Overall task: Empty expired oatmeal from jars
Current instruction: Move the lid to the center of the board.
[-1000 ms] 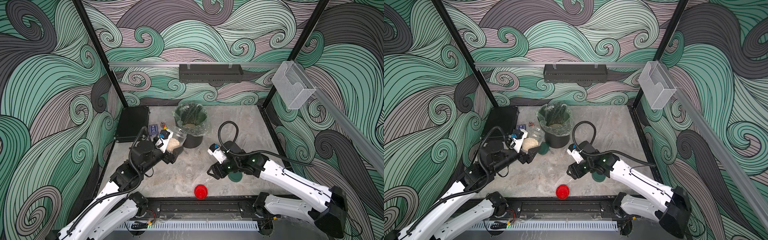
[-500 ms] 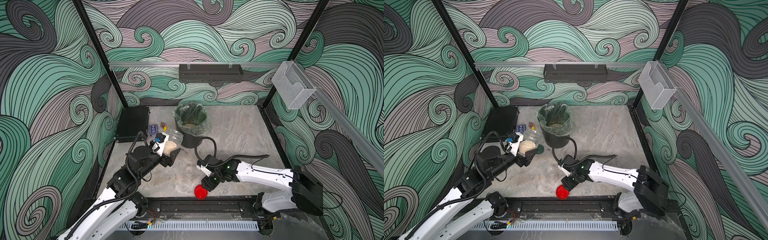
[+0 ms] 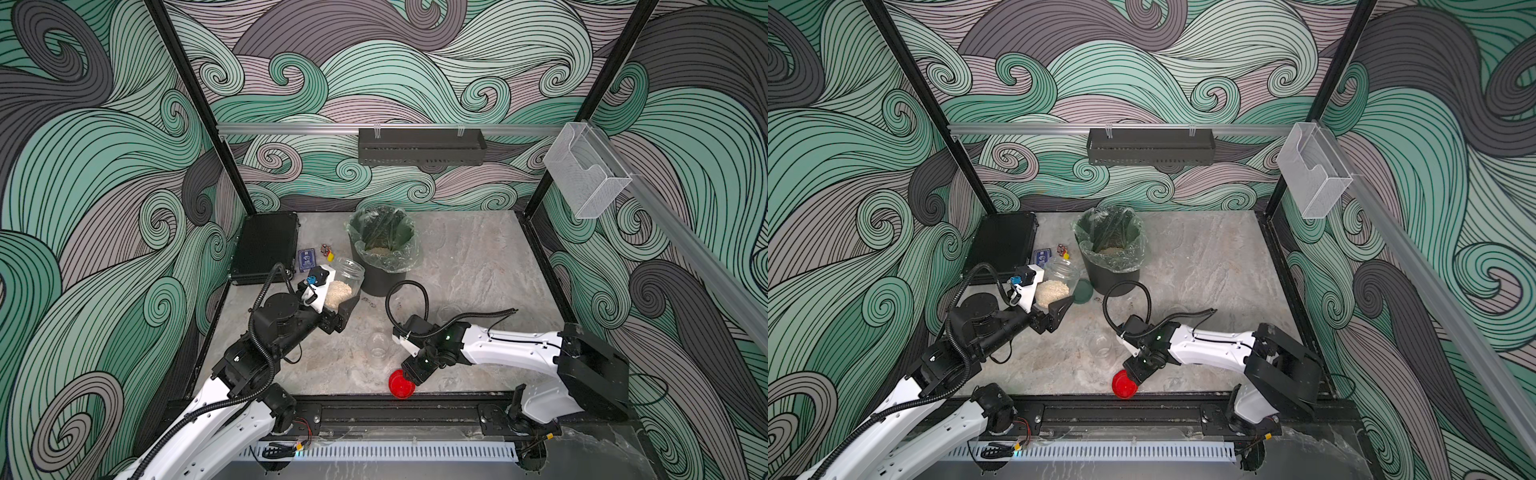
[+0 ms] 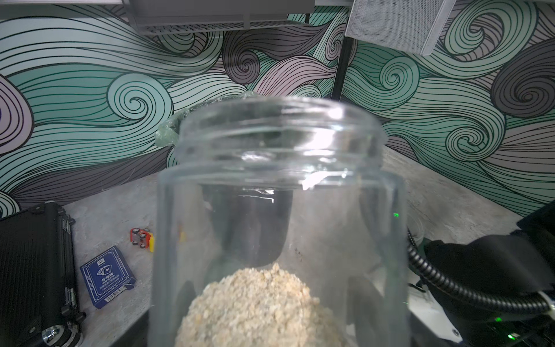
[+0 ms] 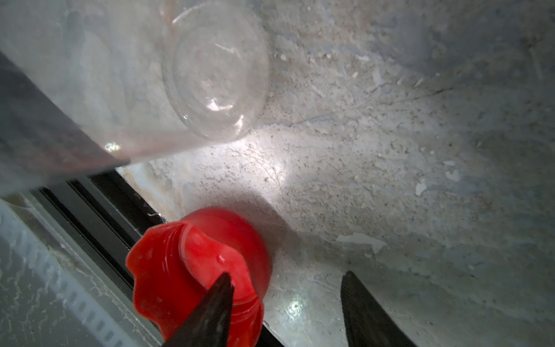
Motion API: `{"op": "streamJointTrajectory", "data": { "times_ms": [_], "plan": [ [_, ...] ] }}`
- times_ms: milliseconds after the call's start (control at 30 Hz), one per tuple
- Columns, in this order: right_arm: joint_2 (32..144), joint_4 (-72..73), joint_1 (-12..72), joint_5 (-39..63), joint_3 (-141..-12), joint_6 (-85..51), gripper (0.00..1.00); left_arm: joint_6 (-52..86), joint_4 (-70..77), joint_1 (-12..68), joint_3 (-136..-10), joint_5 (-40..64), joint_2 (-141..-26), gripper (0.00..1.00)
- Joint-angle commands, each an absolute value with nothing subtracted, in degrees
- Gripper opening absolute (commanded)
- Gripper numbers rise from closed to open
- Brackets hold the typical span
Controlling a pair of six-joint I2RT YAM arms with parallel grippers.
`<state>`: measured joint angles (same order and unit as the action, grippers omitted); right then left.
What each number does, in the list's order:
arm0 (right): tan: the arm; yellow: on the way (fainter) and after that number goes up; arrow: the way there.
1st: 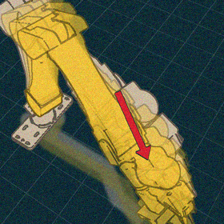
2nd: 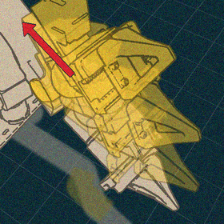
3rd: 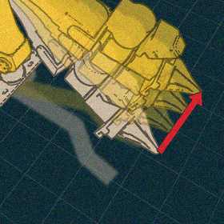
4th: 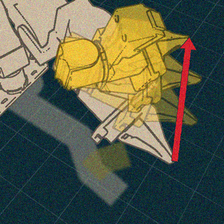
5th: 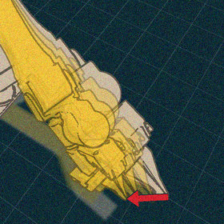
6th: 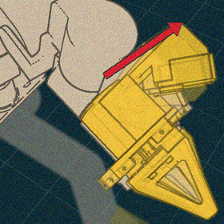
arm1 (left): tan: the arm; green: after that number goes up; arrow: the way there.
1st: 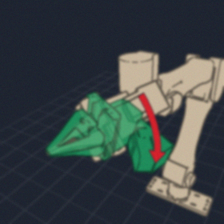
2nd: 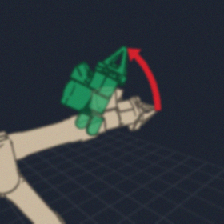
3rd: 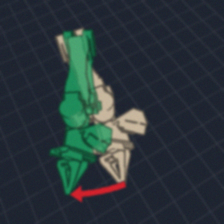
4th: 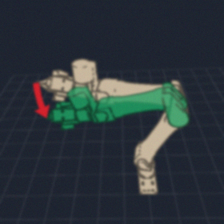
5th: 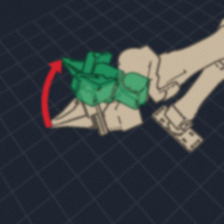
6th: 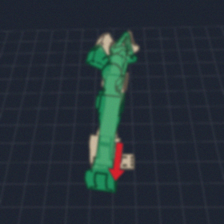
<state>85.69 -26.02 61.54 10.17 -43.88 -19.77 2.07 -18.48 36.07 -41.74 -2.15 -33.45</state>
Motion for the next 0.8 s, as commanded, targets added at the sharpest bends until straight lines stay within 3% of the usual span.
{"op": "streamJointTrajectory", "data": {
  "times_ms": [0,333,767],
  "plan": [
    [86.27,-25.52,61.73,8.70,-43.85,-19.70,0.51,2.11,-14.55,35.88,-43.50,-2.89,-31.93,0.37],
    [85.01,-28.29,61.62,5.73,-44.74,-19.16,0.26,1.76,-14.67,35.91,-43.67,-3.26,-31.33,0.37],
    [81.30,-30.82,57.41,1.18,-44.82,-18.65,0.19,1.67,-14.44,35.90,-43.55,-2.99,-31.25,0.37]
  ]
}}
